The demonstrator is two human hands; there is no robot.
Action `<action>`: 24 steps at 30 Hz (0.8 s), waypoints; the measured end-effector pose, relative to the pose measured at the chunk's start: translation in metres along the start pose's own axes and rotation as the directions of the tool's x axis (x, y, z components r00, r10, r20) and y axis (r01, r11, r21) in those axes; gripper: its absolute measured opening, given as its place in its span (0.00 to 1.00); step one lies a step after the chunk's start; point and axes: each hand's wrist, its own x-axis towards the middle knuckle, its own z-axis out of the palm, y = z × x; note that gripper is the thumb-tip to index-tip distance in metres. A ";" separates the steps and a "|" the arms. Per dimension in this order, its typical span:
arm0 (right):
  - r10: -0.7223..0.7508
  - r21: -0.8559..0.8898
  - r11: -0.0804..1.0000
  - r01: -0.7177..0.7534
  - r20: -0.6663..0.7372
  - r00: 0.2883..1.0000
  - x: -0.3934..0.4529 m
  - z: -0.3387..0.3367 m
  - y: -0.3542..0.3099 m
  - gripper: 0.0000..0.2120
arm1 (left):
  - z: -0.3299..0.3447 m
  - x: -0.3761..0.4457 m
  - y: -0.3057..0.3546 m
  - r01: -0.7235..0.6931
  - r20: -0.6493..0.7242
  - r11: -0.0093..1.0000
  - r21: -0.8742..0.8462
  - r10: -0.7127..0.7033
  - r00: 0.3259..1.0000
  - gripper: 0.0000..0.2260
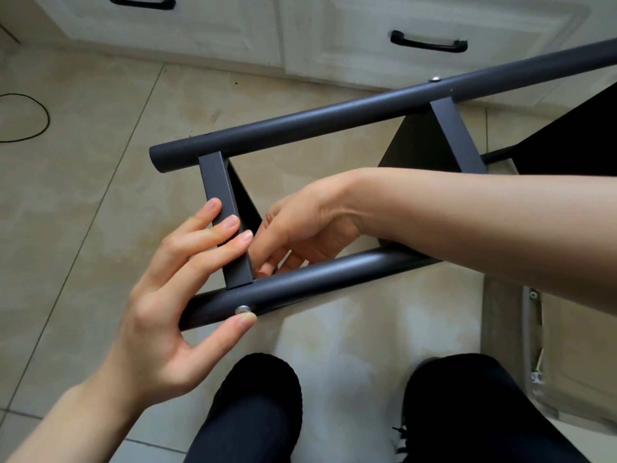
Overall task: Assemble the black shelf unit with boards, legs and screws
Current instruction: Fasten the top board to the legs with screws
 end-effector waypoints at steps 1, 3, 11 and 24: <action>0.029 0.004 1.000 -0.029 0.031 0.999 0.003 -0.001 -0.001 0.12 | 0.000 -0.002 -0.001 -0.010 0.008 1.000 0.000 0.010 1.000 0.23; 0.062 -0.005 0.998 -0.061 0.060 0.996 0.006 -0.004 -0.001 0.11 | 0.000 -0.003 -0.004 0.007 0.007 1.000 0.010 -0.007 1.000 0.23; -0.001 0.002 1.000 0.001 0.080 0.997 0.005 -0.010 0.003 0.05 | 0.000 -0.004 -0.003 0.005 0.008 1.000 -0.009 -0.005 1.000 0.23; 0.004 0.008 1.000 -0.005 0.102 0.995 0.008 -0.010 0.004 0.10 | 0.000 -0.003 -0.004 0.000 0.012 1.000 0.010 0.000 1.000 0.24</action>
